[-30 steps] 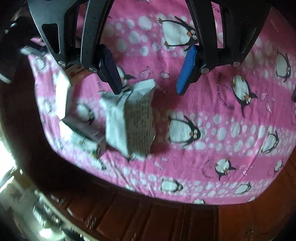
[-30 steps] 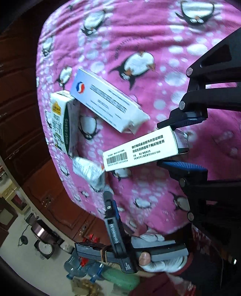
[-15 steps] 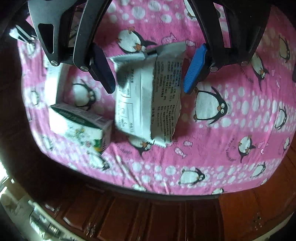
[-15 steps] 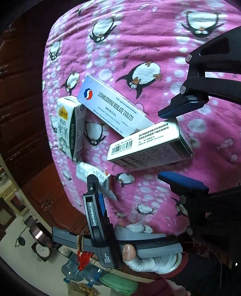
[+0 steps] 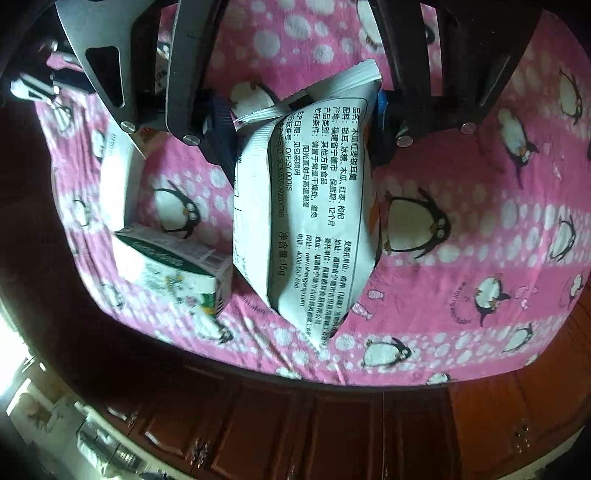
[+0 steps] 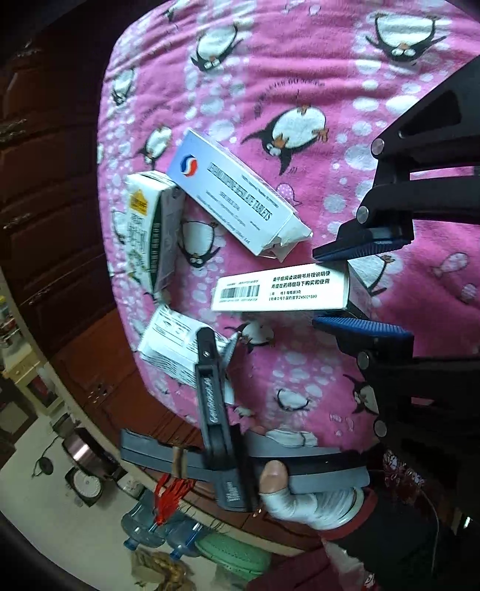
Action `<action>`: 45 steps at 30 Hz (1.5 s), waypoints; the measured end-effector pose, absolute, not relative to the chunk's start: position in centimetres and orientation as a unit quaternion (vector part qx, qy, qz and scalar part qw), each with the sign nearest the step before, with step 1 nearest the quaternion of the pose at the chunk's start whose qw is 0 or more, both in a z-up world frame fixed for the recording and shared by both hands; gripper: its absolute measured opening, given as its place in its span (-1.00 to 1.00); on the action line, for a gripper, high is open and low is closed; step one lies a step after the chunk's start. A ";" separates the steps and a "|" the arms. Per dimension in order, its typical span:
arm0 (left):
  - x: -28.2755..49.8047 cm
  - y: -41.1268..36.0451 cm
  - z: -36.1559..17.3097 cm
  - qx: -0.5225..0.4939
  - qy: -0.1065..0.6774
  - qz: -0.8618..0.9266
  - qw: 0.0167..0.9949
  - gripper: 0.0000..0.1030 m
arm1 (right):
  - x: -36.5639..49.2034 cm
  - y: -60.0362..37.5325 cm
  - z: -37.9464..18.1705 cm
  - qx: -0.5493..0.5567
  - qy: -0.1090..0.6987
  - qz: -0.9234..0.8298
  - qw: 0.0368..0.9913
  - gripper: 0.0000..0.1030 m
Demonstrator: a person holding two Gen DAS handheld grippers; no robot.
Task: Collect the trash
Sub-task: 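Carry the snack bag and medicine box toward the white bucket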
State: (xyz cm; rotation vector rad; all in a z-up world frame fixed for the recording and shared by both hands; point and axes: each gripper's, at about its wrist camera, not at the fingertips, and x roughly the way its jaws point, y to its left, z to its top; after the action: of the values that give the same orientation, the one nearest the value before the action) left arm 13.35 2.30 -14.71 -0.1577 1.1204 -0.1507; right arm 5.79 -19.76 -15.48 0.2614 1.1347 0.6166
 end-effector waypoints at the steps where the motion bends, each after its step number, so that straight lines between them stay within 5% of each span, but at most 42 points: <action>1: 13.0 2.4 -14.2 -0.077 0.526 -0.075 0.844 0.07 | 5.6 -20.2 -14.9 0.123 0.521 0.285 0.795 -0.46; 19: 9.6 -10.6 -6.8 -0.015 0.476 -0.206 0.855 0.07 | 3.2 -34.5 -9.8 0.182 0.451 0.169 0.857 -0.48; 45: 11.8 -36.2 -10.7 0.078 0.503 -0.337 0.792 0.07 | 2.8 -53.3 -11.8 0.181 0.442 -0.096 0.873 -0.49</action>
State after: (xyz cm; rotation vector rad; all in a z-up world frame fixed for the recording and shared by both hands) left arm 11.81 -36.19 -10.65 0.1674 1.0831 -0.7248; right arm 2.76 -53.28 -11.84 0.3792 0.9238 -0.2009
